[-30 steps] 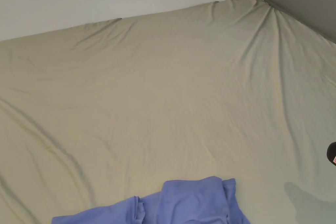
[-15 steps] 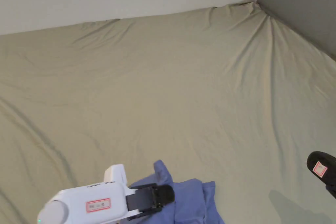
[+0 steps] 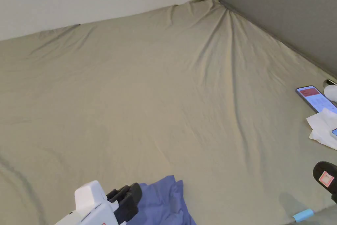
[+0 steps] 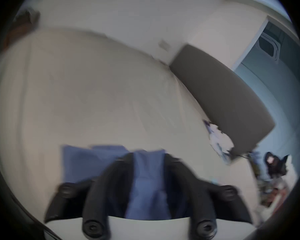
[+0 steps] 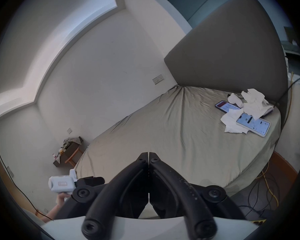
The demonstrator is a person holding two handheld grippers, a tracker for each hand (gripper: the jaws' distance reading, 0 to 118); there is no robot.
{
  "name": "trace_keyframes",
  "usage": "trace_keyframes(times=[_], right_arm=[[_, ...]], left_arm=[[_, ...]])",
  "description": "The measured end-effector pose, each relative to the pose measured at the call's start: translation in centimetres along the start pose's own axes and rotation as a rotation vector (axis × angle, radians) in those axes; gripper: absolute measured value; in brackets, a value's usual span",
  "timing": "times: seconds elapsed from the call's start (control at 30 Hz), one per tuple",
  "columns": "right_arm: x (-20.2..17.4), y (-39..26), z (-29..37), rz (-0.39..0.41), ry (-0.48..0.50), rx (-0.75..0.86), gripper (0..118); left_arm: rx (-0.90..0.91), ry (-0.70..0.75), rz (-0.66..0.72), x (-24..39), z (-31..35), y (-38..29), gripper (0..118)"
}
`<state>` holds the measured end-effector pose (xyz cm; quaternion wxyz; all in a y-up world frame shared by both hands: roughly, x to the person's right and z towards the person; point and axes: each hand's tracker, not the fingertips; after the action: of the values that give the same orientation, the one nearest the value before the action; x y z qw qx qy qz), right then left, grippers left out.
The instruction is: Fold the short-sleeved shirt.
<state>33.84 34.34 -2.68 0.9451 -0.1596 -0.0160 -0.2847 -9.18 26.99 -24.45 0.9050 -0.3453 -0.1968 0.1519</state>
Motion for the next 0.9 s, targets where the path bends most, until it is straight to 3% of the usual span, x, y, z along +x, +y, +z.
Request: trace_keyframes(times=[0.03,0.1,0.17,0.37,0.5,0.6,0.7,0.9], right_arm=[[0.2,0.0,-0.2,-0.009,0.005,-0.002,0],[0.3,-0.1,-0.6,-0.018,0.008,-0.005,0],[0.1,-0.1,-0.5,-0.013,0.022,-0.004,0],[-0.4,0.0,0.5,0.041,0.017,0.001,0],[-0.2,0.1,1.5,0.051,-0.001,0.010,0],[-0.2,0.3,1.8,0.074,-0.019,0.011,0],[-0.3,0.5,1.1,0.085,-0.014,0.007,0],[-2.8,0.3,-3.1,0.173,0.067,-0.056,0]], left_arm=[[0.018,0.095,-0.101,0.9,-0.1,-1.1,0],[0.013,0.201,-0.269,2.3,-0.7,-3.8,0],[-0.066,0.088,-0.320,3.9,-2.2,-6.2,0],[-0.207,-0.059,-0.571,11.1,-7.4,-13.4,0],[-0.253,-0.166,-0.503,13.0,-8.6,-13.3,0],[-0.138,-0.191,-0.508,12.9,-6.4,-11.0,0],[0.003,-0.185,-0.426,11.0,-3.1,-7.0,0],[0.264,-0.015,-0.249,3.7,5.2,-0.5,0]])
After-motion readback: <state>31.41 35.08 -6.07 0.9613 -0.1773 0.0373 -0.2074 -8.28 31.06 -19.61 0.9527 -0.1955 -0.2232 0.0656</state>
